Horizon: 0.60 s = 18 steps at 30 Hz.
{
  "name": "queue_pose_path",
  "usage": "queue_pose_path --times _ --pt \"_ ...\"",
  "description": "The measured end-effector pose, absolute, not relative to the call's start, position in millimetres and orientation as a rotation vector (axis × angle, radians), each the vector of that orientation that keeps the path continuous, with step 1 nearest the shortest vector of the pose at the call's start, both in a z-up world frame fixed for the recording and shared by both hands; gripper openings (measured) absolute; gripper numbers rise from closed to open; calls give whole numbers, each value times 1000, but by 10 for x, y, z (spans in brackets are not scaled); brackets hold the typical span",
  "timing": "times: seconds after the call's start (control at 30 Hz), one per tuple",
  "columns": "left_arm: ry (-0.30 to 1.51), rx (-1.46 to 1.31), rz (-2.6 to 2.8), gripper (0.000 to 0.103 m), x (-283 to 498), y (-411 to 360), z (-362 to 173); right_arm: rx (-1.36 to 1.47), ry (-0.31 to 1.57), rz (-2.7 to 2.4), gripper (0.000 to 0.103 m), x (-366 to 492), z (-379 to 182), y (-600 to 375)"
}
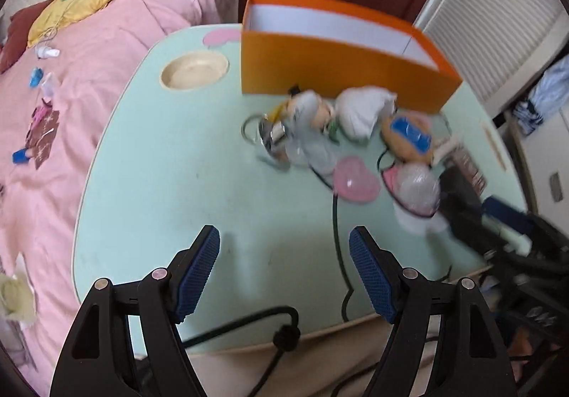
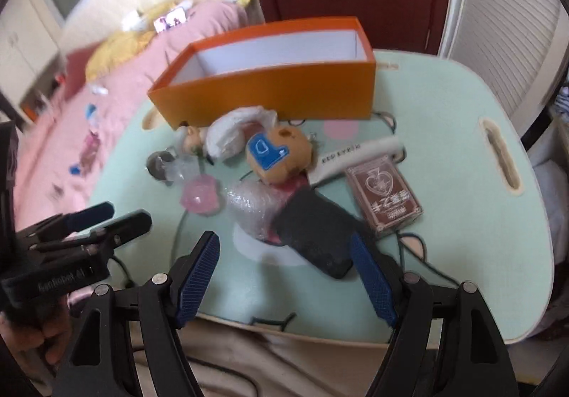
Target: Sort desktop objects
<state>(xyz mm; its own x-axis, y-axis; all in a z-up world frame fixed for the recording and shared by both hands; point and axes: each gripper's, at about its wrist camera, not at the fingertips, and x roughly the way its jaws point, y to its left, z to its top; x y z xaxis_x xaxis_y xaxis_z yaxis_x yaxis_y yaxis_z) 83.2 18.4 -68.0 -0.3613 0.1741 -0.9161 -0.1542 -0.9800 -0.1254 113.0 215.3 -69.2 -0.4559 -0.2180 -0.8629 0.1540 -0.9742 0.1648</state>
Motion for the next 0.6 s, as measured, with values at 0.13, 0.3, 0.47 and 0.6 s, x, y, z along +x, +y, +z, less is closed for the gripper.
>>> queue_pose_path --times 0.13,0.3,0.47,0.6 --pt "-7 -1675 2449 76 854 218 -735 1504 -102 -2554 76 1199 -671 2269" --pt "50 -1717 2429 76 855 298 -804 1601 -154 -2565 76 1217 -730 2436" --pt "81 -1734 2424 76 847 328 -840 1645 -218 -2479 57 1200 -826 2447" --pt "107 -1747 2419 88 842 352 -868 1636 -115 -2442 40 1168 -849 2272"
